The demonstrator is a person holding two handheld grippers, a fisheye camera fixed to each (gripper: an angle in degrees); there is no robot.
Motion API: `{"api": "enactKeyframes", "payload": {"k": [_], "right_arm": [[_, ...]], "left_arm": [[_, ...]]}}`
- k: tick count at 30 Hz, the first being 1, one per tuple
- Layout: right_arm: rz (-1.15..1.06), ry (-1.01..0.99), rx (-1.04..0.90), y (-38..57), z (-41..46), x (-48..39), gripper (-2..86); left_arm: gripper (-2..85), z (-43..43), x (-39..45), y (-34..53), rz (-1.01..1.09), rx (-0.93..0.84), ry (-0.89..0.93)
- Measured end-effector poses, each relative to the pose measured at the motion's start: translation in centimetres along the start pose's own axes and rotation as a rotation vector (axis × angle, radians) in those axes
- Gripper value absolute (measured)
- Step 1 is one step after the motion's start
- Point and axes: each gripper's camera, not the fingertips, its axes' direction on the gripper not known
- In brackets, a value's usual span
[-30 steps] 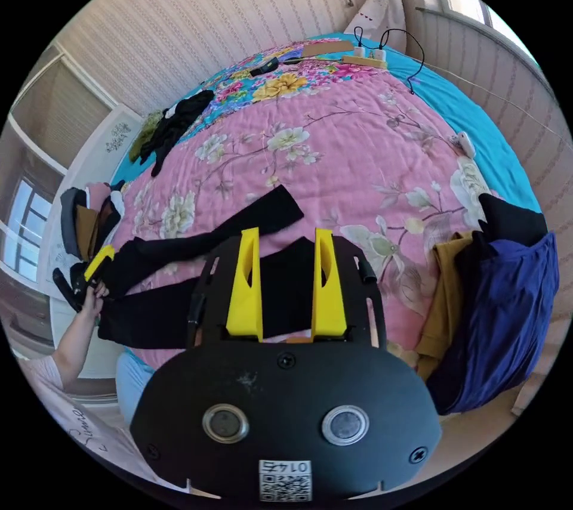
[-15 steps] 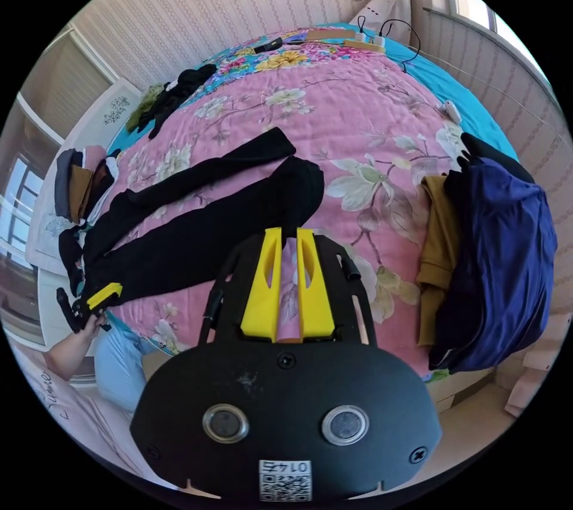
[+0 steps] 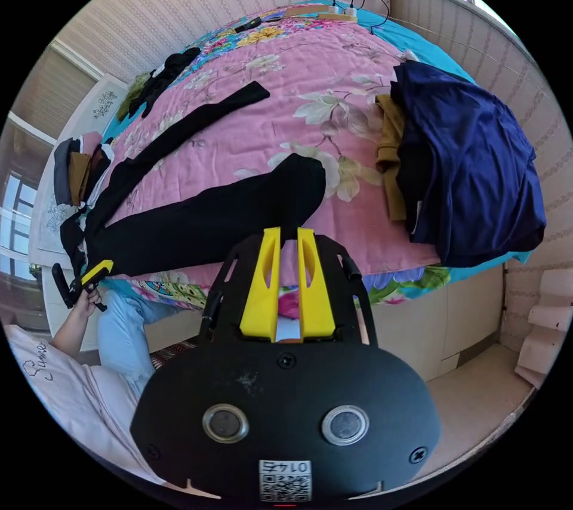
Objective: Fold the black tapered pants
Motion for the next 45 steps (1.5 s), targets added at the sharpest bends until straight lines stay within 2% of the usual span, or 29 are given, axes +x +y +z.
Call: {"api": "enactKeyframes", "payload": {"k": [2, 4, 7, 10, 14, 20, 22, 26, 29, 31, 32, 34, 38, 45], "right_arm": [[0.009, 0.054, 0.007, 0.2, -0.5, -0.1, 7.9], [0.045, 0.11, 0.048, 0.3, -2.1, 0.2, 9.4], [0.027, 0.116, 0.14, -0.5, -4.1, -0.4, 11.0], [-0.05, 0.105, 0.172, -2.6, -3.8, -2.1, 12.4], [-0.125, 0.093, 0.175, -6.3, -1.9, -4.3, 13.7], [-0.092, -0.015, 0.143, -12.2, 2.2, -4.7, 13.9], [-0.024, -0.071, 0.168, -13.9, 3.1, -3.6, 13.4], [0.177, -0.227, 0.25, -15.7, 4.1, -0.9, 11.5], [0.335, -0.275, 0.268, -16.7, 6.1, 0.9, 9.7], [0.372, -0.276, 0.218, -17.4, 8.2, 1.5, 7.2], [0.364, -0.282, 0.221, -17.5, 8.3, 1.5, 6.2], [0.31, -0.325, 0.251, -17.4, 7.8, 1.4, 2.8], [0.242, -0.362, 0.282, -16.2, 4.4, 2.1, 1.3], [0.086, -0.339, 0.111, -13.4, -4.7, 2.8, 1.0]], "left_arm": [[-0.3, -2.1, -0.8, 0.7, -0.038, 0.061, -0.047], [0.9, -5.3, -3.5, 2.4, -0.171, 0.137, -0.095], [3.7, -8.9, -8.1, 4.9, -0.335, 0.191, -0.259], [6.2, -11.0, -12.0, 5.1, -0.41, 0.201, -0.332], [7.4, -10.9, -11.6, 0.3, -0.236, 0.232, -0.386], [7.8, -2.6, -7.1, -11.8, 0.052, 0.204, -0.264], [8.5, 2.1, -5.5, -16.1, 0.102, 0.138, -0.188], [9.3, 7.8, -3.6, -20.3, 0.134, 0.039, -0.18], [9.8, 12.8, -2.7, -21.7, 0.13, -0.17, -0.229], [6.6, 13.4, -1.4, -21.5, 0.206, -0.137, -0.206], [5.2, 13.5, -1.0, -21.5, 0.236, -0.141, -0.185], [0.4, 13.6, 0.2, -21.4, 0.287, -0.127, -0.252], [-0.7, 12.9, 0.5, -21.8, 0.306, -0.112, -0.195], [-0.9, 9.1, 1.6, -21.6, 0.394, -0.012, -0.079]]}}
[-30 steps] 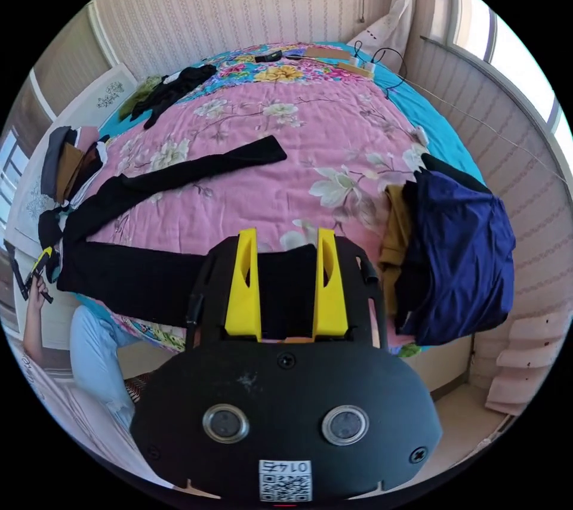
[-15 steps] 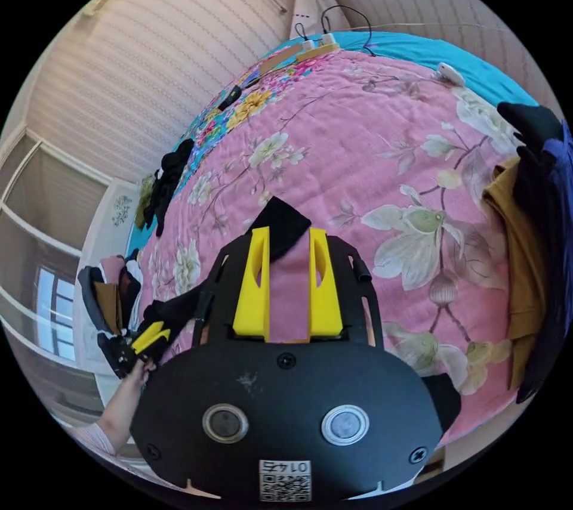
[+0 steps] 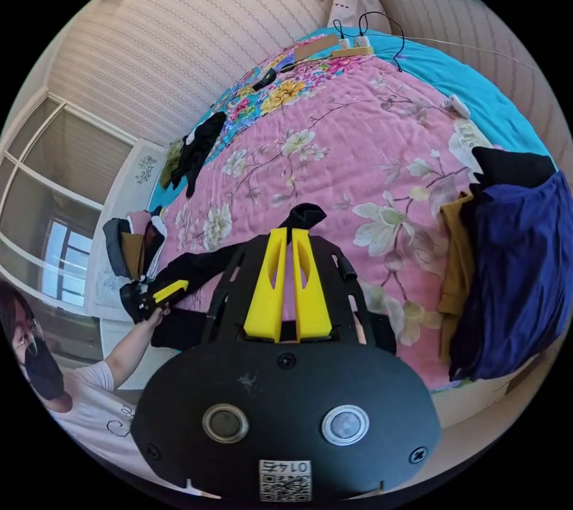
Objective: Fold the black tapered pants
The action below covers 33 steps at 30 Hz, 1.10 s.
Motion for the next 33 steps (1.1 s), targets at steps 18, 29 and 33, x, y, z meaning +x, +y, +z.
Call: {"api": "enactKeyframes", "payload": {"k": [18, 29, 33], "right_arm": [[0.043, 0.179, 0.093, 2.6, 7.7, 3.5, 10.4], [-0.129, 0.135, 0.015, 0.0, 3.5, 0.3, 1.1], [-0.153, 0.084, -0.078, -1.8, 1.9, -1.4, 0.8]], "left_arm": [[8.6, 6.5, 1.5, -8.3, 0.079, -0.042, -0.092], [-0.8, 8.0, 1.4, -9.9, 0.058, -0.062, -0.03], [-0.3, 5.4, 1.6, -11.0, 0.1, 0.043, -0.056]]}}
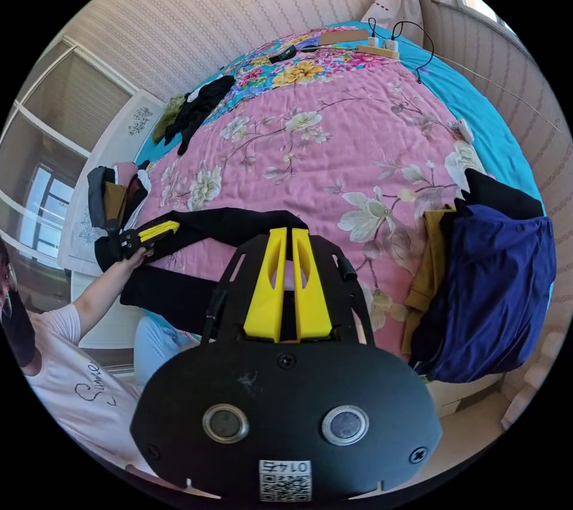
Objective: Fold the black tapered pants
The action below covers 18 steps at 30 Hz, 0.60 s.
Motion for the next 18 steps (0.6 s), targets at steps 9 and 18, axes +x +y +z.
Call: {"api": "enactKeyframes", "payload": {"k": [9, 18], "right_arm": [[0.102, 0.134, 0.039, -3.5, 3.9, 3.0, 2.1], [0.161, 0.09, 0.037, 2.4, 7.9, 6.4, 10.6]], "left_arm": [[2.1, 6.0, 0.6, -3.3, 0.109, -0.126, 0.041], [-1.0, 6.7, -0.3, -3.8, 0.051, -0.124, 0.079]]}}
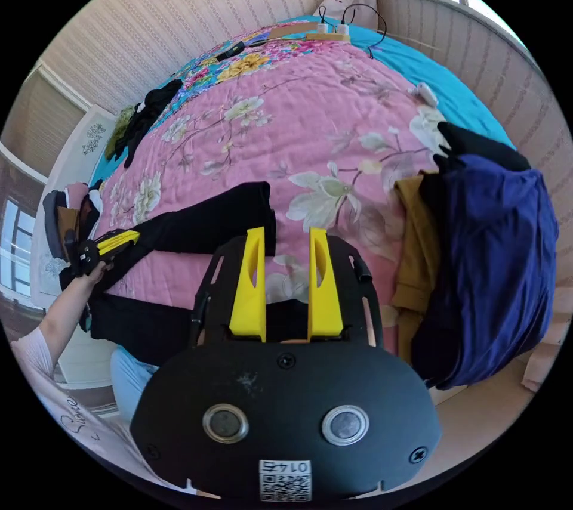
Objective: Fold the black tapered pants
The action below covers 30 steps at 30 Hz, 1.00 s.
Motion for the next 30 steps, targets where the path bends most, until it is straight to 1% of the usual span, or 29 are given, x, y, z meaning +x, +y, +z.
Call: {"api": "enactKeyframes", "payload": {"k": [3, 6, 7, 11, 13, 16, 17, 20, 23, 24, 27, 29, 30], "right_arm": [[0.019, -0.106, -0.01, 0.5, 1.8, 0.3, 8.0], [-0.014, -0.099, 0.004, 0.7, 1.6, -0.1, 3.3], [-0.034, -0.145, 0.039, 1.2, 0.3, -0.2, 1.8], [-0.079, -0.255, 0.099, 2.8, -5.9, -0.8, 0.4], [-0.056, -0.403, 0.067, 2.9, -9.4, -0.8, 0.1], [-0.041, -0.516, 0.051, 0.9, -11.0, -0.7, 0.0], [-0.033, -0.525, 0.052, 0.2, -10.9, -0.6, 0.0], [0.055, -0.441, 0.054, -4.0, -8.1, 0.7, 0.1], [0.163, -0.305, 0.11, -6.8, -4.4, 2.3, 0.4], [0.185, -0.235, 0.15, -7.2, -3.8, 2.3, 0.6], [0.107, -0.091, 0.251, -6.5, -3.6, 1.0, 1.9], [0.054, -0.018, 0.267, -5.4, -2.6, 0.4, 4.0], [0.044, 0.017, 0.242, -4.9, -1.4, 0.5, 5.9]], "left_arm": [[-1.0, 0.0, -0.2, -0.1, -0.009, -0.004, 0.004], [-1.0, -0.7, -0.3, 0.0, -0.018, 0.002, 0.016], [-1.0, -1.6, -0.4, 0.1, -0.016, 0.019, 0.03], [-1.0, -5.5, -1.1, 0.9, 0.006, 0.104, 0.073], [-1.0, -7.4, -2.2, 0.9, -0.013, 0.146, 0.084], [-1.0, -8.3, -4.1, -0.2, -0.044, 0.189, 0.096], [-1.0, -8.1, -4.5, -0.5, -0.055, 0.191, 0.09], [-0.9, -5.9, -6.3, -1.8, -0.149, 0.156, 0.069], [-0.8, -5.3, -6.7, -1.6, -0.215, 0.153, 0.089], [-0.7, -5.9, -6.0, -1.1, -0.201, 0.166, 0.089], [0.3, -7.1, -2.5, 1.1, -0.104, 0.133, 0.09], [1.7, -7.1, -0.1, 2.8, -0.044, 0.106, 0.079], [3.0, -6.5, 1.2, 3.8, -0.012, 0.069, 0.054]]}}
